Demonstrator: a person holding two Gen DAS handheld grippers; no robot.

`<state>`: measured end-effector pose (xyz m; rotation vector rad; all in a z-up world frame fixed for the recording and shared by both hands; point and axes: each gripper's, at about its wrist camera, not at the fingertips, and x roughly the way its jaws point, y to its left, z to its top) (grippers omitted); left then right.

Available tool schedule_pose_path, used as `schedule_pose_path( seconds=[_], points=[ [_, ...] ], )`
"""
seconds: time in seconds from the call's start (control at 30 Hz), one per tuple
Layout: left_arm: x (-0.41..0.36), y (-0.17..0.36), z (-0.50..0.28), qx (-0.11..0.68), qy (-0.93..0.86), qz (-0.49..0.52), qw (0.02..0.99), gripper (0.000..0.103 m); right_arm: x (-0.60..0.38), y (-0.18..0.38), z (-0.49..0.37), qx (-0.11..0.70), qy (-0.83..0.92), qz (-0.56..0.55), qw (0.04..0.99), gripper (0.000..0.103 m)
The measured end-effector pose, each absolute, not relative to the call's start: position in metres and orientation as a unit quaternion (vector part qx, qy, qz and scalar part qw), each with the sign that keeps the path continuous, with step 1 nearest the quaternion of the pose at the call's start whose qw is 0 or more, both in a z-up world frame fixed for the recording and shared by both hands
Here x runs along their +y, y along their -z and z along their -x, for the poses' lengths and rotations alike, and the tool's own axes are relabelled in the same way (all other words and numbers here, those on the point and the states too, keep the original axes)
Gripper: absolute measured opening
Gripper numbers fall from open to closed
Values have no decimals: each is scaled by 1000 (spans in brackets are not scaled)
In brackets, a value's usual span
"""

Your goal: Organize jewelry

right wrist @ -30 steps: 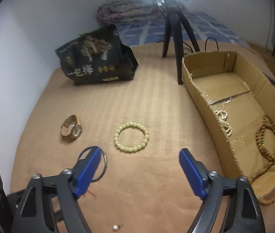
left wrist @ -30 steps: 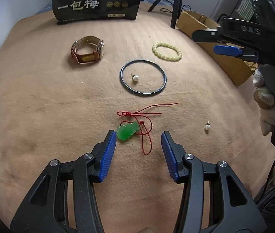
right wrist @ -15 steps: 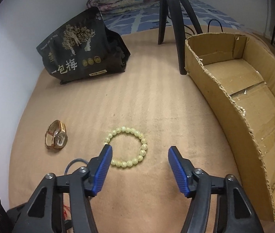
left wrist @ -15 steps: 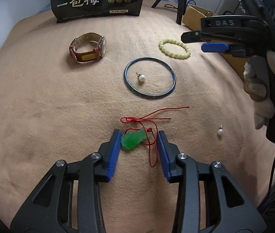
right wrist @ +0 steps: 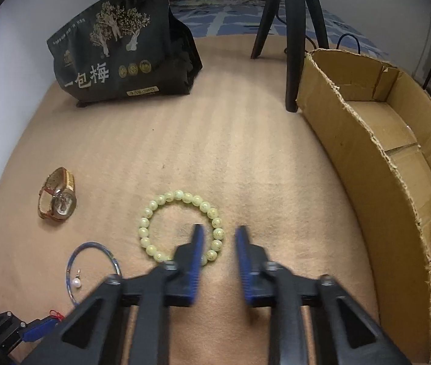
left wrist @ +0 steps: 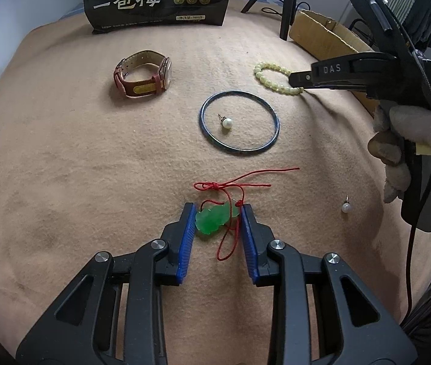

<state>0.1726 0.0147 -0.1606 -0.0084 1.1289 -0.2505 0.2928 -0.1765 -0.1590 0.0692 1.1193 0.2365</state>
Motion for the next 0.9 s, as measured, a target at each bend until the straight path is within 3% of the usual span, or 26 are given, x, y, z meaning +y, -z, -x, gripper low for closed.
schedule_pose_path(
  seconds=[0.4, 0.9],
  points=[
    [17, 152, -167, 527, 106, 6, 843, 29, -185, 121, -281, 495, -135, -65, 856, 5],
    [18, 103, -149, 482, 108, 22, 869, 29, -188, 63, -250, 449, -152, -53, 879, 5]
  ],
)
